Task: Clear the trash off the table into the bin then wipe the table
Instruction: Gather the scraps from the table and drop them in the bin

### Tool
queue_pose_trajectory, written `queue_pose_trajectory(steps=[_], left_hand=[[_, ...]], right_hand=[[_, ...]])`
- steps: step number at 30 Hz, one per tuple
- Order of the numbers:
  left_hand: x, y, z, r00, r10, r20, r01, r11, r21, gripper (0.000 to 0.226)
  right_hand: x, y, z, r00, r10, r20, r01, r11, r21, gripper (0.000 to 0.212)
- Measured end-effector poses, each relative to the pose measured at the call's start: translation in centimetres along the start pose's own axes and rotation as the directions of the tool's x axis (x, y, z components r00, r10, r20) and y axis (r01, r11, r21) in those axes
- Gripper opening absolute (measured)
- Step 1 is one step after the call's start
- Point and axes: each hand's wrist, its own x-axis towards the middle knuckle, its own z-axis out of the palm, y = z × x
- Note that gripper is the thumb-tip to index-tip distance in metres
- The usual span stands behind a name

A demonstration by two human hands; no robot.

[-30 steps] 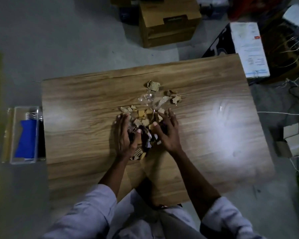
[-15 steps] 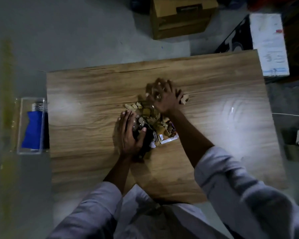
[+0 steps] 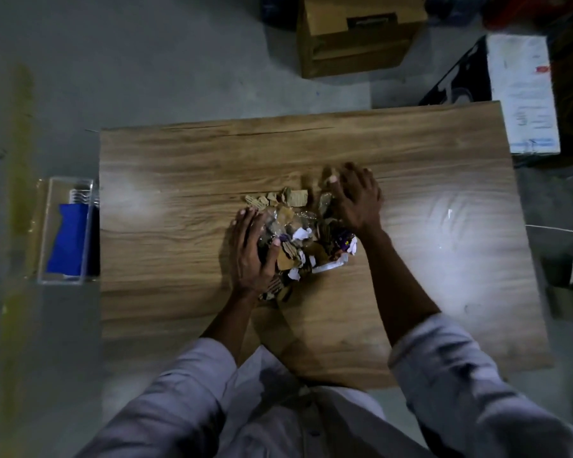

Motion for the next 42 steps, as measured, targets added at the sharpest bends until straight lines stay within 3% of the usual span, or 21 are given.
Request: queue_pose_trajectory(steps=[3,5,8,12,13,16,18,20,22,24,27,29,36,42], left_hand=[[-0.1,0.2,0.0,1.0,-0.005,-0.01,0.005,1.0,-0.013,0.053],[-0.1,0.2,-0.2,1.0,-0.014,-0.006,0.014,0.999,-0.034,0.051],[-0.1,0.1,-0.7,0.999,-0.032,0.028,0.034,0.997,-0.062,0.052],[-0.3,0.0,-1.2,0.987,-0.118,0.109,0.127,0.989,-0.079,0.058],[-0.3,0.0,-1.4,0.984,-0.125,0.127,0.136,0.988,-0.078,0.06],[-0.3,-0.2,-1.7,0.978,-0.141,0.157,0.156,0.984,-0.088,0.066],[-0.2,-0.1,-2.0,0.971,-0.168,0.172,0.193,0.971,-0.141,0.069],[0.1,0.1,-2.5,0.972,-0.174,0.156,0.204,0.957,-0.205,0.065],[0.3,-0.1,-3.4,0.986,-0.143,0.081,0.159,0.952,-0.262,0.062],[1.0,-0.7,-4.2,0.994,-0.106,0.013,0.105,0.951,-0.29,0.06],[2.7,-2.1,-4.8,0.997,-0.07,-0.008,0.067,0.975,-0.211,0.058],[4.1,-2.7,-4.8,0.998,-0.029,0.052,0.037,0.985,-0.166,0.059],[7.0,-0.9,-2.2,0.932,0.069,0.355,-0.089,0.995,0.041,0.063],[5.7,-0.2,-1.1,0.9,0.057,0.433,-0.167,0.961,0.22,0.058]], right_hand=[[-2.8,-0.1,2.4,0.969,-0.165,0.181,0.184,0.979,-0.091,0.063],[-5.3,-0.6,3.1,0.96,-0.231,0.159,0.24,0.97,-0.043,0.062],[-5.8,-1.9,2.4,0.974,-0.222,0.033,0.219,0.973,0.074,0.056],[-2.0,-5.8,2.4,0.982,-0.164,0.091,0.155,0.983,0.097,0.051],[-1.1,-6.5,2.7,0.974,-0.176,0.143,0.167,0.983,0.074,0.055],[-1.3,-7.2,4.7,0.899,-0.258,0.353,0.317,0.941,-0.118,0.095],[-3.1,-6.5,5.4,0.849,-0.332,0.411,0.426,0.89,-0.161,0.091],[-5.5,-5.3,4.3,0.857,-0.394,0.331,0.438,0.897,-0.065,0.074],[-8.0,-2.9,2.1,0.912,-0.393,0.118,0.383,0.918,0.097,0.057],[-11.0,0.2,-0.4,0.971,-0.237,-0.025,0.236,0.944,0.232,0.055],[-14.2,4.6,-2.2,0.999,0.001,-0.045,0.013,0.949,0.314,0.076],[-14.3,6.4,-1.7,0.999,0.034,-0.025,-0.025,0.957,0.288,0.092],[-12.7,4.2,2.5,0.958,-0.279,0.061,0.27,0.954,0.127,0.139],[-14.4,1.0,6.2,0.944,-0.254,0.212,0.276,0.958,-0.083,0.156]])
